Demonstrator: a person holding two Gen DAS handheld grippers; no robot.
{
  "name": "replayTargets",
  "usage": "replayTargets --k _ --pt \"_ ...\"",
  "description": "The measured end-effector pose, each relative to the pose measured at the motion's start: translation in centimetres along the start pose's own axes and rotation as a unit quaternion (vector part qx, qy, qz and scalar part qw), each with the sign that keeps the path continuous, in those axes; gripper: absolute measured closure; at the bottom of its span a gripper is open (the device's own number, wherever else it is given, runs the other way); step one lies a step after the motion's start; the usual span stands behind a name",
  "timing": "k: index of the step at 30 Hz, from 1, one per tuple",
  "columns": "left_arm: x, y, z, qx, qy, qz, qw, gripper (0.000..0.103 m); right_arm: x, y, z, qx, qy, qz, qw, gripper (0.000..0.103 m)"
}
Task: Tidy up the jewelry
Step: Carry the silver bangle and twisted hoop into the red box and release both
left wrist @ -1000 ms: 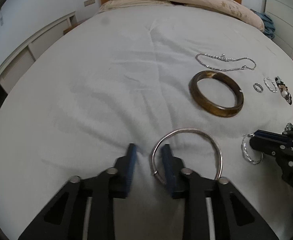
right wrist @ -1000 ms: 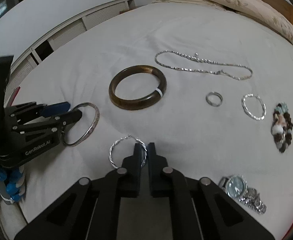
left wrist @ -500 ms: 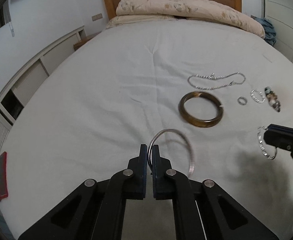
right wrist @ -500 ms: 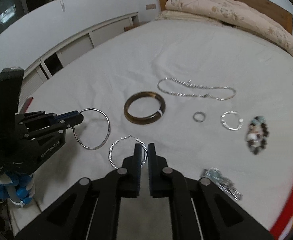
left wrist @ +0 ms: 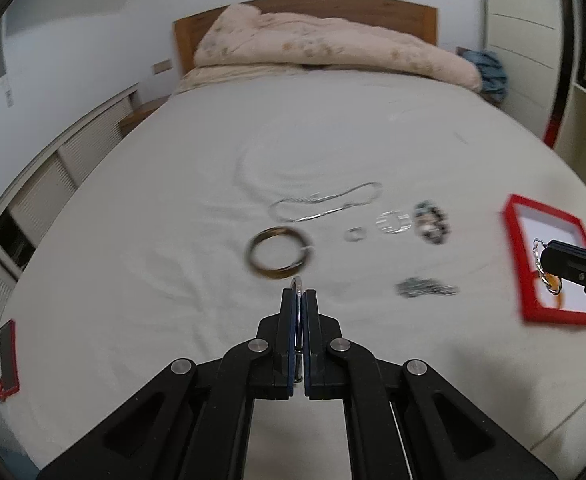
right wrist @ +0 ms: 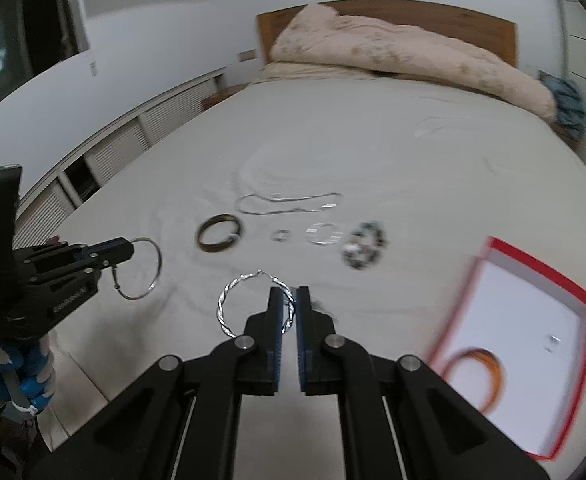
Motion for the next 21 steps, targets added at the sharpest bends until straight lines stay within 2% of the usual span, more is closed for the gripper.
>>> replayTargets --k 6,10,15,21 --pt "-0.5 7.7 -2.5 0.041 0.011 0.047 0.9980 0.100 -3.5 7.0 2.1 0.035 0.005 0.047 0.998 0.098" --pt "0.3 14.0 -4.2 0.073 0.011 0.082 0.9939 0.100 -4.4 11.6 2.8 0.052 0.000 0.075 0.996 0.098" --pt "2.3 21.9 -6.5 0.107 0.006 0.125 0.9863 0.100 -3.9 17.0 3.2 0.065 -0.014 0.100 0.993 0.098" --pt "5.2 28.7 -8.5 0.132 -0.006 0.163 0.9777 0.100 -1.9 22.5 3.7 0.083 -0.032 0.113 0.990 0.097"
Point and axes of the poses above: each gripper's, at about its wrist camera, not at the fingertips, and x roughly the way its jaws point, y to its right, z to its underside, the point moved 3 cm from there along x, roughly the way its jaws point, and after that the axes turned 5 degrees about -y, right-handed, at the moved point
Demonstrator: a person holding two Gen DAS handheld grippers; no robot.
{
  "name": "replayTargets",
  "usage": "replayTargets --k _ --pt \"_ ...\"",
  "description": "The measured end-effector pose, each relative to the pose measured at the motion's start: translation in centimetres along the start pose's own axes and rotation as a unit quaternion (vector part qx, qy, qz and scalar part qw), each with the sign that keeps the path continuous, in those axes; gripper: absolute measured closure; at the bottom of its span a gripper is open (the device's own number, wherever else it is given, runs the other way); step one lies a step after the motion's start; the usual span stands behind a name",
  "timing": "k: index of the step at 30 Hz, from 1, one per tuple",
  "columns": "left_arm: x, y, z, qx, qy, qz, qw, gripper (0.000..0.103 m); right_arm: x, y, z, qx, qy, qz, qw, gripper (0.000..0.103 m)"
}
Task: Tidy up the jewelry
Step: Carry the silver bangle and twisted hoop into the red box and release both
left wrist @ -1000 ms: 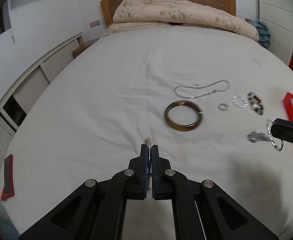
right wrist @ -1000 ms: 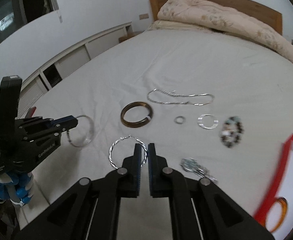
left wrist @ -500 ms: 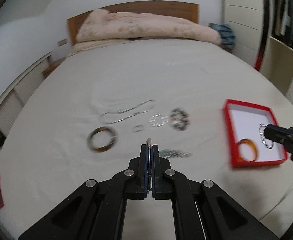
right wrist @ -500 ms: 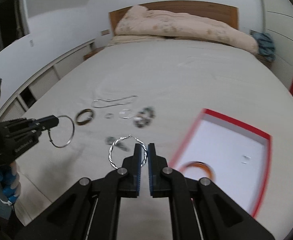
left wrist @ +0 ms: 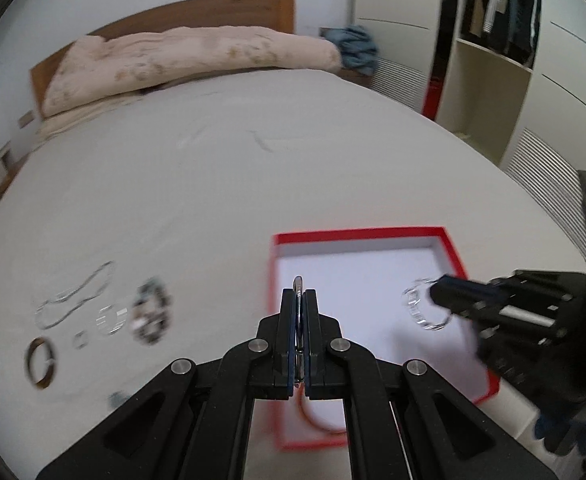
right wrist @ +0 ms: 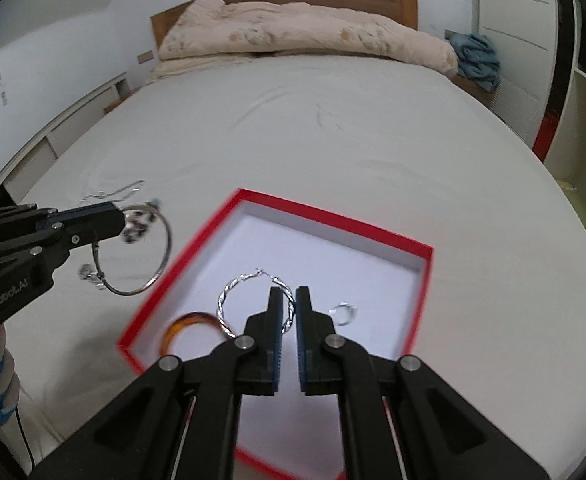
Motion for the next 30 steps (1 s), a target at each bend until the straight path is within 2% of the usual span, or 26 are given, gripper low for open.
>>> replayTargets --k 3,8,12,17,20,30 --pt "2.8 1.5 -0.9 0.005 -0.011 0.015 0.9998 0.100 1.9 1.7 -0.4 0.010 -0.009 0.000 1.000 0.097" --pt "7.5 1.7 -0.5 0.005 -0.038 0.012 0.9992 0.100 4.7 2.9 0.3 0.016 -0.031 -0.003 0.999 0.097" --pt "8.3 0.4 -0.4 -0.006 -0.034 0.013 0.9993 0.099 6.4 3.2 0.8 0.008 -0.034 -0.010 0.999 0.100" --pt "10.2 -1.8 1.8 -0.039 -0.064 0.016 0.9971 0.099 7.3 3.1 0.9 -0.005 -0.034 -0.028 0.999 0.100" --pt "9.9 -1.5 2.6 -0.030 -0.057 0.009 0.9979 0.099 7.5 3.0 0.7 -0.017 -0.033 -0.032 0.999 0.100" --pt "9.4 -2.5 3.7 -0.063 -0.053 -0.007 0.9966 0.098 8.5 2.4 -0.7 -0.067 -0.043 -0.056 0.995 0.100"
Point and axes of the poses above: each gripper's, at about its wrist camera, not at the fingertips, and x roughly the way its jaws point, y to its right, z to its underside, the point moved 3 cm from there along x, roughly the way its jaws point, and after that the axes turned 5 degrees about -y, right-handed, at the moved point
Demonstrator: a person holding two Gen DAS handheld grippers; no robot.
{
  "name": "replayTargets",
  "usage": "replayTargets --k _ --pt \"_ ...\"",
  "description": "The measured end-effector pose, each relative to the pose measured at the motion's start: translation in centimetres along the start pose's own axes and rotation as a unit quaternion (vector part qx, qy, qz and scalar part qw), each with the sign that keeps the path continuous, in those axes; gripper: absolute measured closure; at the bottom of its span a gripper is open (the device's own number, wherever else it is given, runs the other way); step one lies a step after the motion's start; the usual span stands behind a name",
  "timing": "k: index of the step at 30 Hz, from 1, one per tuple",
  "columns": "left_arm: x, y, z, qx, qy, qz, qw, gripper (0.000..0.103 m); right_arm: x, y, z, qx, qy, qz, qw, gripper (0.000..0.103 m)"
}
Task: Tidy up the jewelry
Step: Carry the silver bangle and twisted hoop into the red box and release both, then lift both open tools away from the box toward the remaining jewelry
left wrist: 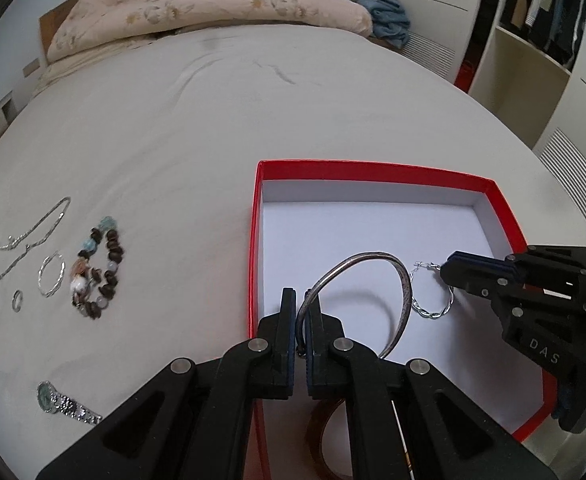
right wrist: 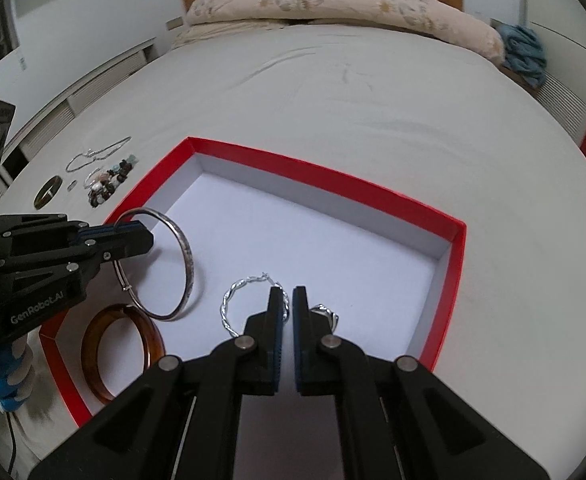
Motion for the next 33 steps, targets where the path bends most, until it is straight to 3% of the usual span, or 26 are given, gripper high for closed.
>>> replayTargets --k 11,17,20,21,27,28,33 --pt "-1.2 -1.6 1.6 -0.031 -0.009 -0.026 0.9991 0.097 1.4 -1.6 -1.8 -0.066 -0.033 -0.009 0.997 0.096" --pt "-1.0 -1.4 0.8 -0.036 -0.019 -0.026 0.9988 0.096 0.9 -1.9 -1.8 -0.083 -0.036 0.022 0.996 0.096" --pt "-1.1 -1.7 0.8 -0.041 -0.024 -0.021 0.9986 0.096 0.0 -1.8 -1.7 -0.078 -0.031 0.029 0.996 0.083" --pt "-1.2 -1.7 0.8 -0.043 -0.027 -0.017 0.9986 0.096 -0.4 -1.7 -1.6 -0.075 -0.029 0.033 0.996 0.072" --pt "-2.5 -1.5 0.7 -0.041 -0.022 -0.003 0.9989 0.071 -4.5 -1.2 -1.3 -0.054 -0.006 0.057 0.997 0.069" --pt "-3.1 -1.6 0.7 -0.042 -0.015 -0.006 0.9990 0.058 -5.2 -1.2 -1.3 -0.052 -0.002 0.059 0.997 0.069" --pt "-6.8 -1.7 0.6 -0.037 0.008 -0.003 0.9993 0.055 -9.0 -1.9 -0.5 -0.038 0.013 0.069 0.997 0.069"
Point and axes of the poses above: each gripper's, at about its wrist camera, not at the fingertips, and x roughly the way its jaws point, y to its right, z to its underside, the point moved 3 cm from there along x, roughly the way its jaws point, and after that the axes turned 5 degrees about -y, right-handed, at the moved point
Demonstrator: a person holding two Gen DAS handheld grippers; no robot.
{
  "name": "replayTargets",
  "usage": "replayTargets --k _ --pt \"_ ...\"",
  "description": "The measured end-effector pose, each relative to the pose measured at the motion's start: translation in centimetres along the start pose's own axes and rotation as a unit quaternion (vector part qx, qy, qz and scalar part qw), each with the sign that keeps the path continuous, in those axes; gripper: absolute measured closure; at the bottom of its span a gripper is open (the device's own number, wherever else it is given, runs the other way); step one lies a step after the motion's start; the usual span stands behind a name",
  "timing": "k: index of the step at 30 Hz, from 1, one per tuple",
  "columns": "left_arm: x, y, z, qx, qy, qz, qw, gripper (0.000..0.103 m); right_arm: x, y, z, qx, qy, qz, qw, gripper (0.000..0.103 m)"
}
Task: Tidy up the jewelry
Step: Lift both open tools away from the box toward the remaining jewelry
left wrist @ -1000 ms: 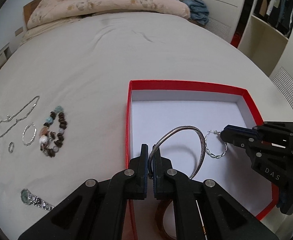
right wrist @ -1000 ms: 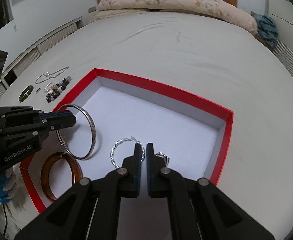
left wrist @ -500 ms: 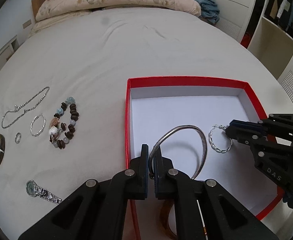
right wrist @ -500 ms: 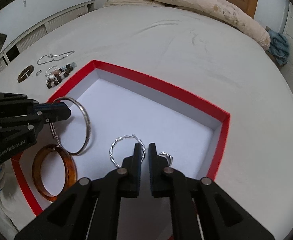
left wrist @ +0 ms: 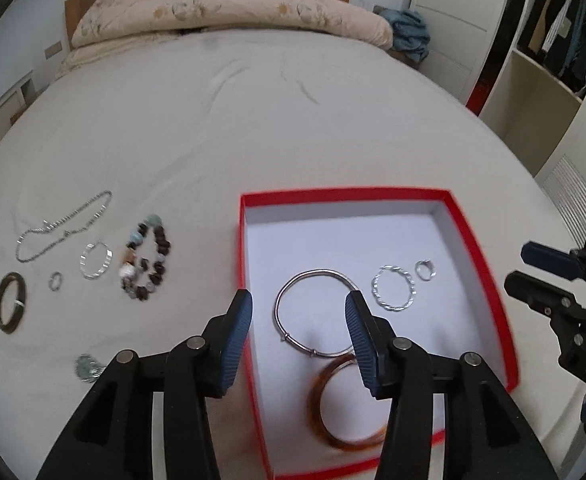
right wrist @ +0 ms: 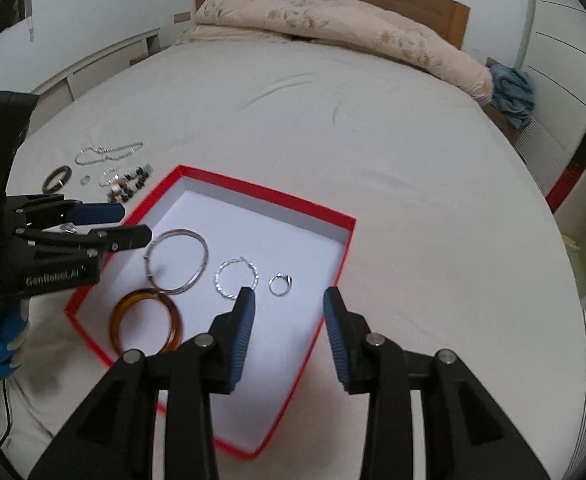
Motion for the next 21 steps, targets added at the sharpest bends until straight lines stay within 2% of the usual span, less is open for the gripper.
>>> replayTargets --k 5,9,14,21 --pt "-5.4 -0.6 0.6 0.011 0.037 -0.019 0.9991 0.055 -3.9 -1.1 0.6 0.016 0.016 0.004 1.000 0.069" --pt "-10.3 -1.7 1.8 0.001 0.064 -0.043 0.9970 0.055 -7.3 -2.6 1.1 0.028 0.035 -0.003 0.999 0.069" --pt "-16.0 -3.3 4.8 -0.005 0.096 -0.080 0.9922 0.052 -11.2 -5.8 2.3 0.032 0.054 -0.010 0.998 0.069" --pt "-21.2 -5.5 8.8 -0.021 0.125 -0.105 0.9863 0.052 -15.5 -9.7 4.3 0.045 0.072 -0.012 0.996 0.069"
Point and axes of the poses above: each gripper's, at about its wrist camera, not at the fingertips, and x roughly the way its jaws point, y to its right, z to its underside, the point moved 3 cm from there along x, roughly the way its jaws point, and after that the axes turned 5 degrees about -y, right-handed, at the moved point
